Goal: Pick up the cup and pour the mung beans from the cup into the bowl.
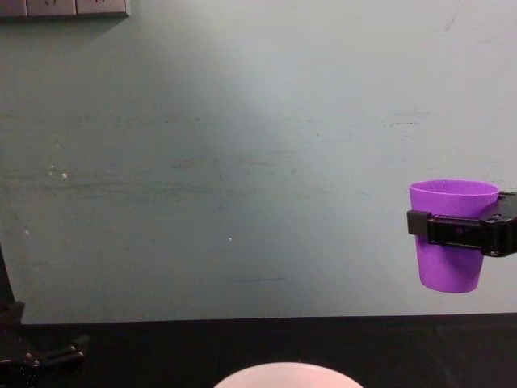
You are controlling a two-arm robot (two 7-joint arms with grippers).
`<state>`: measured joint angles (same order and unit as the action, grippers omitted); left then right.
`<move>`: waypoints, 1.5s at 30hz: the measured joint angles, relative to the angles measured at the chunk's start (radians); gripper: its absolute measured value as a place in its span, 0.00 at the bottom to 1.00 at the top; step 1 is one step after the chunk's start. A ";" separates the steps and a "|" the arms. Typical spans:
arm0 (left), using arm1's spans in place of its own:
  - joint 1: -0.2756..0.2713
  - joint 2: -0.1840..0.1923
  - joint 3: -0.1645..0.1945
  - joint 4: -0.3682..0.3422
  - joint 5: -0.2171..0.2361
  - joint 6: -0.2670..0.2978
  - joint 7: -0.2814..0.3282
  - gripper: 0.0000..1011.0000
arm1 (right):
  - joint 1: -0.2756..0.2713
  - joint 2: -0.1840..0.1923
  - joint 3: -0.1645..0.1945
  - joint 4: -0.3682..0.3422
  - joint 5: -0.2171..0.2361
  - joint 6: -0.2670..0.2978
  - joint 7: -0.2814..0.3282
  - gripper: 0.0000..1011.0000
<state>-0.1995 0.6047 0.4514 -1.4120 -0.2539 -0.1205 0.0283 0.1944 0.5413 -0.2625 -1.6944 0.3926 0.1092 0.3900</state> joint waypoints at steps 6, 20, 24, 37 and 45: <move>0.000 0.000 0.000 0.000 0.000 0.000 0.000 0.99 | 0.000 0.000 0.000 0.000 0.000 0.000 0.000 0.74; 0.000 0.000 0.000 0.000 0.000 0.000 0.000 0.99 | 0.000 0.000 0.000 0.000 0.000 0.000 0.000 0.74; 0.000 0.000 0.000 0.000 0.000 0.000 0.000 0.99 | 0.000 0.000 0.000 0.000 0.000 0.000 0.000 0.74; 0.000 0.000 0.000 0.000 0.000 0.000 0.000 0.99 | 0.000 0.000 0.000 0.000 0.000 0.000 0.000 0.74; 0.000 0.000 0.000 0.000 0.000 0.000 0.000 0.99 | 0.000 0.000 0.000 0.000 0.000 0.000 0.000 0.74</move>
<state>-0.1995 0.6047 0.4514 -1.4120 -0.2539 -0.1205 0.0283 0.1944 0.5413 -0.2626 -1.6944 0.3926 0.1091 0.3901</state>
